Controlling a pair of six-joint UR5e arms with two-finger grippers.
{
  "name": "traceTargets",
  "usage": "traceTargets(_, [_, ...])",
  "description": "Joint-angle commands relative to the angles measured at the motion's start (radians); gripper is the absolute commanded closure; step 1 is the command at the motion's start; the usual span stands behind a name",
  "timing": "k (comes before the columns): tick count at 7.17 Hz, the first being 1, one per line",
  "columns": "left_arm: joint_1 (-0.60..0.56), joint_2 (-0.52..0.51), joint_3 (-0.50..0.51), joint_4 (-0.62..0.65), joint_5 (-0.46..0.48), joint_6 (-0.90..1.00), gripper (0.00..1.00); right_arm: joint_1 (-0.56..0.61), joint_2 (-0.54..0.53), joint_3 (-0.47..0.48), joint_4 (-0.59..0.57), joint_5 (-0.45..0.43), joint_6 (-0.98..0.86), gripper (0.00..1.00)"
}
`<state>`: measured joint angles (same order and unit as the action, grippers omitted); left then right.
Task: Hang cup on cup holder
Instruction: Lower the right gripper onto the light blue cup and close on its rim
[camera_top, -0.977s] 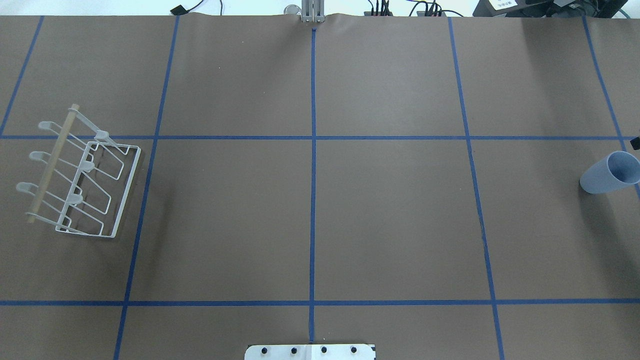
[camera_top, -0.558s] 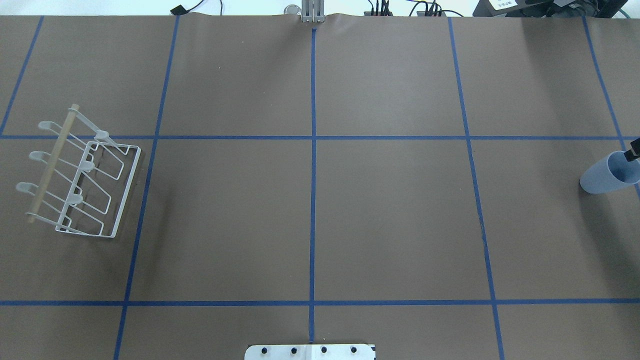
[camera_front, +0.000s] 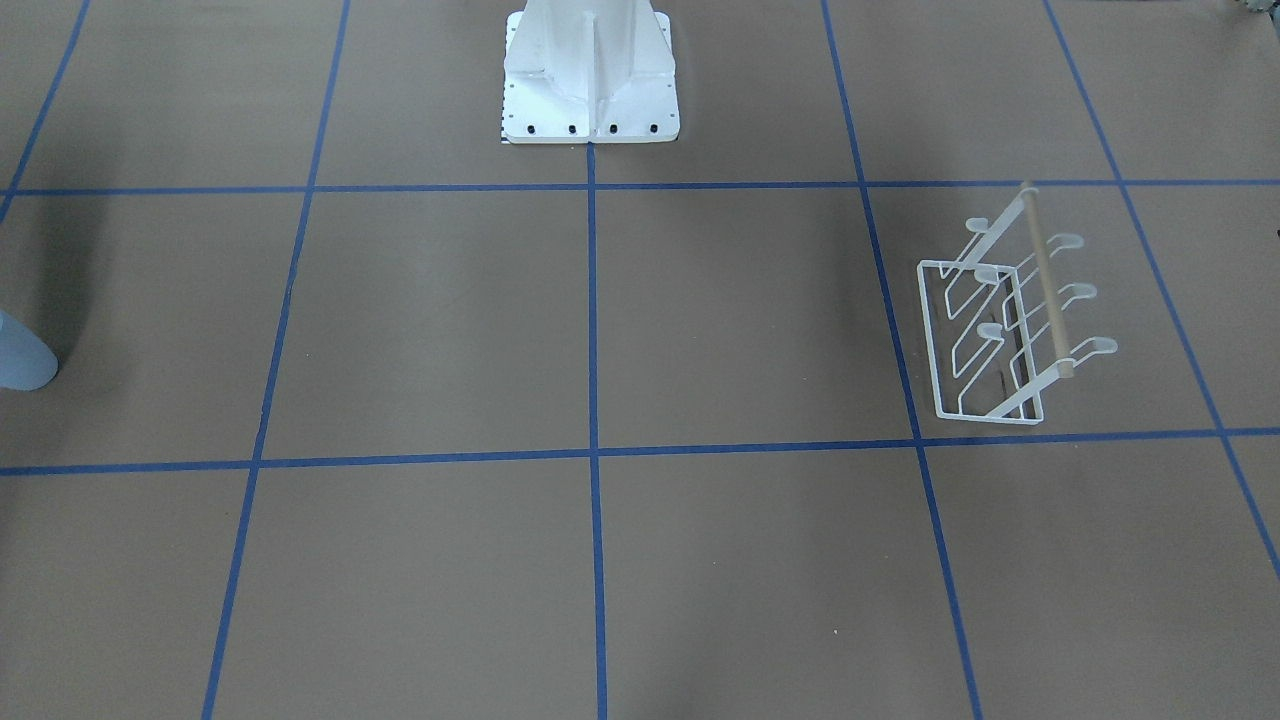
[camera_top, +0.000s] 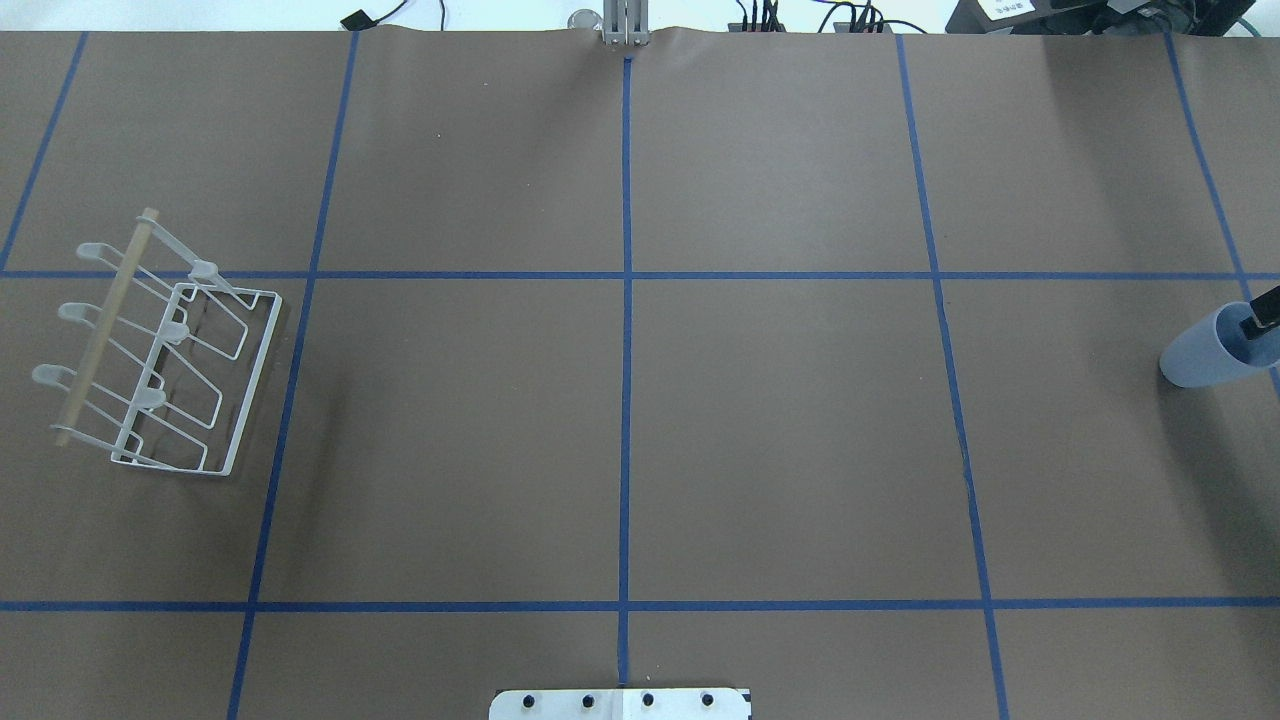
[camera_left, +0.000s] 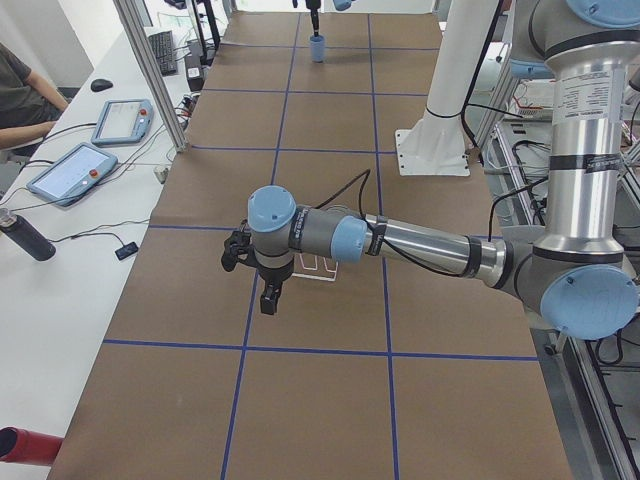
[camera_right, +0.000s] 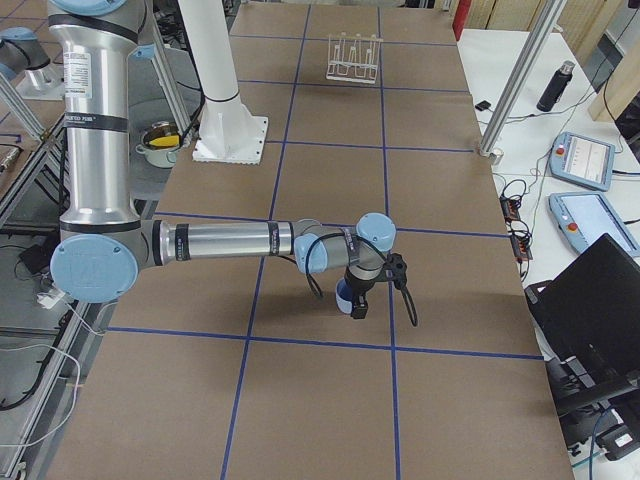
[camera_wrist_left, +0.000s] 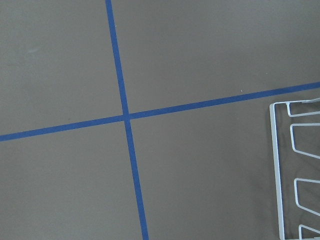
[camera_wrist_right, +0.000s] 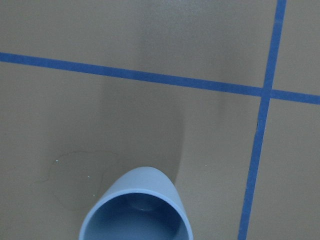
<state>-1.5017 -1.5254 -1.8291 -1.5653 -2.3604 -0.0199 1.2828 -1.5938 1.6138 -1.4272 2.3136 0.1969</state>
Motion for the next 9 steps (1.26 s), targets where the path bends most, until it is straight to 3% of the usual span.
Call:
traceTargets(1, [0.0,0.001,-0.004,0.001,0.0,0.0,0.02,-0.016,0.018,-0.026,-0.001,0.001,0.001,0.1])
traceTargets(3, [0.0,0.001,-0.004,0.001,0.0,0.0,0.02,-0.016,0.024,-0.043,-0.001,0.001,0.004,1.0])
traceTargets(6, [0.0,-0.001,-0.003,-0.001,0.001,0.0,0.02,-0.011,0.017,-0.032,-0.002,0.009,0.007,1.0])
traceTargets(7, [0.0,-0.001,-0.003,-0.001,0.001,0.0,0.02,0.015,0.017,0.013,-0.002,0.022,0.007,1.0])
traceTargets(9, [0.0,-0.002,-0.009,-0.002,0.001,0.002,0.02,0.101,0.012,0.048,-0.009,0.174,0.009,1.0])
